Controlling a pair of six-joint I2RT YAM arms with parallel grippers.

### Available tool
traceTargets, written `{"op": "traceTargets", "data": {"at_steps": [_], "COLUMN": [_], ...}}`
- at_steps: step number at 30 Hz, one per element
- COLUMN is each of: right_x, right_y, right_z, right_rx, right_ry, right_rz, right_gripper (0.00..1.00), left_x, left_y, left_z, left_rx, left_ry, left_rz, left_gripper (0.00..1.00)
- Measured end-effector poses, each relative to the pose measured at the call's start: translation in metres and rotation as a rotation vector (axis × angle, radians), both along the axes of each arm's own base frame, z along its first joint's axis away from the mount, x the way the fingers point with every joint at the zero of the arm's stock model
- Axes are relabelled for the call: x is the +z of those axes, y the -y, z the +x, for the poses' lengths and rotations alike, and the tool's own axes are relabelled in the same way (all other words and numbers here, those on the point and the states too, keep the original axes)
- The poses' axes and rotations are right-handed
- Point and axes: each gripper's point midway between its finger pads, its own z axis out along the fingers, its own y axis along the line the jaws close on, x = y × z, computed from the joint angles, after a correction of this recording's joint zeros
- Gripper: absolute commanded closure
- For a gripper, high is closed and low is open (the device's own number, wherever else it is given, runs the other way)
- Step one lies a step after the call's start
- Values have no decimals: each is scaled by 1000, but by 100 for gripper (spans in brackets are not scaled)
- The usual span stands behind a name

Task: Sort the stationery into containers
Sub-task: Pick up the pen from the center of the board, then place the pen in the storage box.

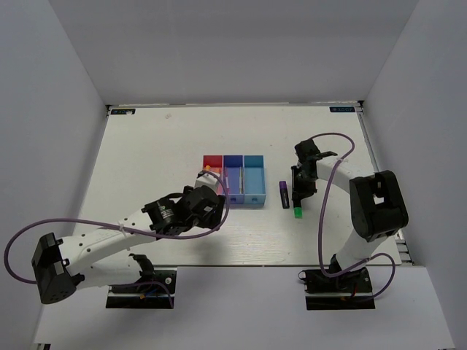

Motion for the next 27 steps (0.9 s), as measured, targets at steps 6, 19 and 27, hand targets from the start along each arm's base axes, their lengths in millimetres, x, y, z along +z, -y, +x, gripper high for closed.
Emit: {"op": "traceTargets", "data": {"at_steps": [6, 19, 27], "right_x": [15, 172, 114], "right_y": [1, -107, -166], "right_z": [0, 74, 71], "right_rx": [37, 276, 349], "right_ry": [34, 371, 221], "right_rz": [4, 370, 398], "right_gripper": [88, 85, 65], "left_x": [4, 3, 4], "left_y": [-3, -4, -11], "left_z": [-2, -3, -5], "left_rx": [6, 22, 45], "left_ry": [9, 3, 1], "left_rz": [-22, -30, -20], "left_gripper": [17, 17, 17]}}
